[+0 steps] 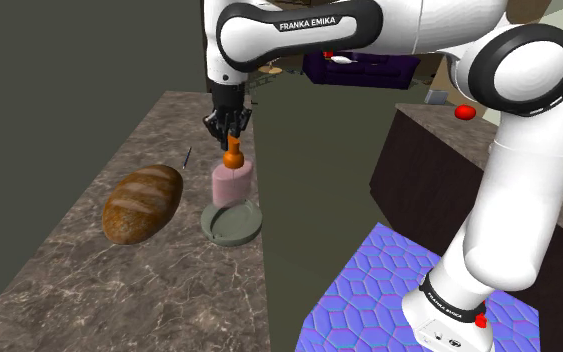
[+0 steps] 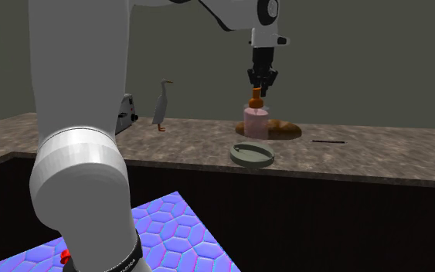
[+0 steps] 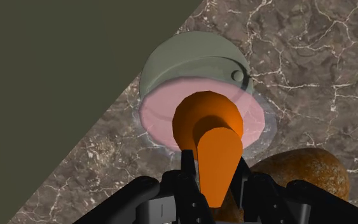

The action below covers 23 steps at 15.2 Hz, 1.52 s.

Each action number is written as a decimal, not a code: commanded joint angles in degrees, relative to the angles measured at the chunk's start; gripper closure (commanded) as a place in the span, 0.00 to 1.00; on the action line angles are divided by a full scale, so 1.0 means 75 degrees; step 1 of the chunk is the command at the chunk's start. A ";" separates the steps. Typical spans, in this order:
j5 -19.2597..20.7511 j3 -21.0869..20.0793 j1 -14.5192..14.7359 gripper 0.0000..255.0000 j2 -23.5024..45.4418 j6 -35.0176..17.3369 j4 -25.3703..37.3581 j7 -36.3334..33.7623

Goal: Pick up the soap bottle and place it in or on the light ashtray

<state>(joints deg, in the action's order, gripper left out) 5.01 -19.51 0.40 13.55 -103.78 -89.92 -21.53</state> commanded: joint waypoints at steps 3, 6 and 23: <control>0.0009 0.0008 -0.0014 1.00 -0.0002 -0.0430 -0.0425 -0.0017; 0.0028 0.0016 -0.0018 1.00 0.0034 -0.0724 -0.0686 -0.0033; 0.0091 0.0037 -0.0017 0.00 0.0166 -0.1333 -0.1171 -0.0080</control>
<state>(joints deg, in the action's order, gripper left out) 5.69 -19.23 0.27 14.78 -113.78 -98.71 -22.13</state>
